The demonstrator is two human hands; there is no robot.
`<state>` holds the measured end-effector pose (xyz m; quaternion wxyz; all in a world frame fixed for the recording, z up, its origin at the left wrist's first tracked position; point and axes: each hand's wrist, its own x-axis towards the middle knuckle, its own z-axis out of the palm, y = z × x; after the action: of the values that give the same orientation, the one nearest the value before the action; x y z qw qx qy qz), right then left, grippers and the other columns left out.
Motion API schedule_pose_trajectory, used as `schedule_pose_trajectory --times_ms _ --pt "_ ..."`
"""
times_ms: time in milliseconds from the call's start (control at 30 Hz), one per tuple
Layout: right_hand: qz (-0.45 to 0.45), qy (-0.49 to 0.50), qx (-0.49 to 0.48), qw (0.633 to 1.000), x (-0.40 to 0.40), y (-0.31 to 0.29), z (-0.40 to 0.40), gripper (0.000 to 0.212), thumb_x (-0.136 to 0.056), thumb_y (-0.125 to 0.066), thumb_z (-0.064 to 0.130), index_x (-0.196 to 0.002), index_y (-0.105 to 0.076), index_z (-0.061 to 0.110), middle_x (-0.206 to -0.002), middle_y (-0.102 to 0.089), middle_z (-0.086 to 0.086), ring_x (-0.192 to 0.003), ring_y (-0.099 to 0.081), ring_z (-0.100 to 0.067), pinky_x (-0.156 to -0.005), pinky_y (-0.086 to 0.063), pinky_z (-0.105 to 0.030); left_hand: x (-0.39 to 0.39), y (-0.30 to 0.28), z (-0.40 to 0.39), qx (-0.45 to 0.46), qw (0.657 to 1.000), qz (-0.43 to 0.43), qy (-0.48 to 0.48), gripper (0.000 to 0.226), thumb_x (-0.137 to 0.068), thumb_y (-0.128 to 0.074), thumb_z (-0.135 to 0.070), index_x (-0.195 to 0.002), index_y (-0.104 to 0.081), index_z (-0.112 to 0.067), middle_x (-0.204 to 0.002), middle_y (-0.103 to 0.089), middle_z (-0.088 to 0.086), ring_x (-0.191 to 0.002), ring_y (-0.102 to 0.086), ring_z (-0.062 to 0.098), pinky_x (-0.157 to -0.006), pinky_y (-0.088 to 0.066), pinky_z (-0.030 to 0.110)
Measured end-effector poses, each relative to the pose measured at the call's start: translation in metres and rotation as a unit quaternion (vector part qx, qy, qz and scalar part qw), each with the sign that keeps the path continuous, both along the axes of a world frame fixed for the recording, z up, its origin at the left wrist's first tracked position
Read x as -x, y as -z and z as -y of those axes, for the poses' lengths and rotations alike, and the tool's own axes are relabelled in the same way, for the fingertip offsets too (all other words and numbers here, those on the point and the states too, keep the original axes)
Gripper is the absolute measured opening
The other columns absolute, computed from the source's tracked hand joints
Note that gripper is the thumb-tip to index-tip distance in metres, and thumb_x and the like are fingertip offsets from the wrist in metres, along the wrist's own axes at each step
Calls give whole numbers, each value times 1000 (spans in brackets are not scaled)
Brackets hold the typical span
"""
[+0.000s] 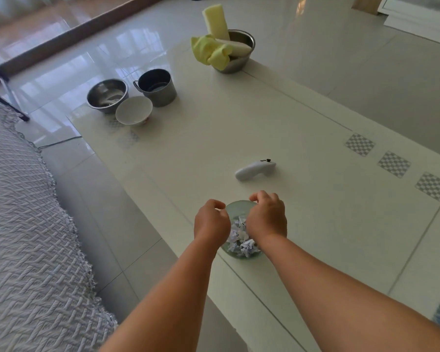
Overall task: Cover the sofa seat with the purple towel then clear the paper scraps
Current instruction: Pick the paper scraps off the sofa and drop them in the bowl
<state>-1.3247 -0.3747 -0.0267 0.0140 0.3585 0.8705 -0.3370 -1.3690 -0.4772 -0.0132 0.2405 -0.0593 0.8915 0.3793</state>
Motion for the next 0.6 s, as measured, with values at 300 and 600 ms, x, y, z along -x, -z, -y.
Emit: schedule_pose_trajectory --times_ms 300,600 --pt "73 -123 -84 986 19 31 -5 49 -87 -42 6 -131 -48 26 -131 -52 1 -119 -40 -22 -98 -30 -31 9 31 -11 18 998 26 45 36 -94 -39 -8 -123 -57 -17 -126 -58 4 -104 -55 18 -84 -44 25" --pt "81 -127 -91 984 12 43 -30 31 -91 -43 9 -107 -64 25 -108 -58 -3 -101 -46 -21 -82 -38 -29 43 73 -34 30 998 26 54 32 -92 -42 -11 -114 -61 -23 -114 -62 6 -86 -60 20 -69 -49 28"
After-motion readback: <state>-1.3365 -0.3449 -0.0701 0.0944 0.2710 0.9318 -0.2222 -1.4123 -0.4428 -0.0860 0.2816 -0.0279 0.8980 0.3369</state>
